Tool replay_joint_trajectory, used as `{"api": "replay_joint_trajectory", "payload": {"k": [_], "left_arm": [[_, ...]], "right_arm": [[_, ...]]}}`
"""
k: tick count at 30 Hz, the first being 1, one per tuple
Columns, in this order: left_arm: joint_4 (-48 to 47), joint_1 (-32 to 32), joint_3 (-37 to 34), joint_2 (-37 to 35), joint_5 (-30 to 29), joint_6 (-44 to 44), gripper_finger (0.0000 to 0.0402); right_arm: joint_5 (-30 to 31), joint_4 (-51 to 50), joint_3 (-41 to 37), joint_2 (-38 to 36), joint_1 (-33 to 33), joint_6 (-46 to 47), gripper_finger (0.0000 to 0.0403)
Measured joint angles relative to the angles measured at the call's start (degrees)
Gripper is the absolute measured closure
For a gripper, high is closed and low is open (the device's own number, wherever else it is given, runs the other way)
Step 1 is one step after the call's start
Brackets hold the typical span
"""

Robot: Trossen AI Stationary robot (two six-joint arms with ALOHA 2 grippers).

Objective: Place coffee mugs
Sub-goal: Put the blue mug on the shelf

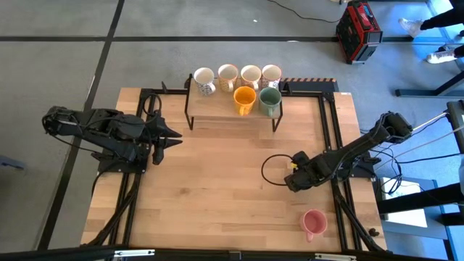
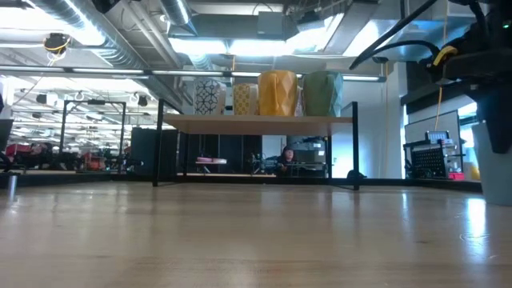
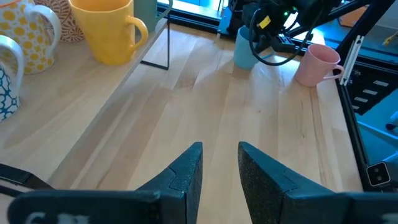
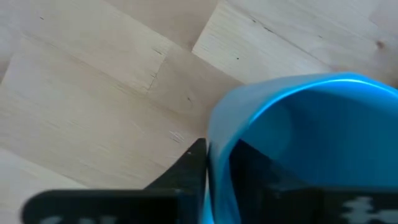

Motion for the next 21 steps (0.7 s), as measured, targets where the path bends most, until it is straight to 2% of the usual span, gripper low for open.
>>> {"api": "replay_joint_trajectory", "payload": {"k": [6, 12, 17, 21], "left_arm": [[0.0, 0.0, 0.0, 0.02, 0.0, 0.22, 0.0305], [-0.02, 0.0, 0.0, 0.02, 0.01, 0.37, 0.0305], [-0.04, 0.0, 0.0, 0.02, 0.0, 0.42, 0.0305], [-0.07, 0.0, 0.0, 0.0, 0.01, 0.44, 0.0305]], "right_arm": [[0.0, 1.3, 0.0, 0.0, 0.0, -2.03, 0.0392], [0.46, 5.54, 0.66, 0.03, 0.0, -4.21, 0.0395], [4.46, 8.6, 4.72, 0.25, 0.0, -9.61, 0.0396], [6.99, 8.75, 9.91, 3.52, -0.92, -14.33, 0.0396]]}}
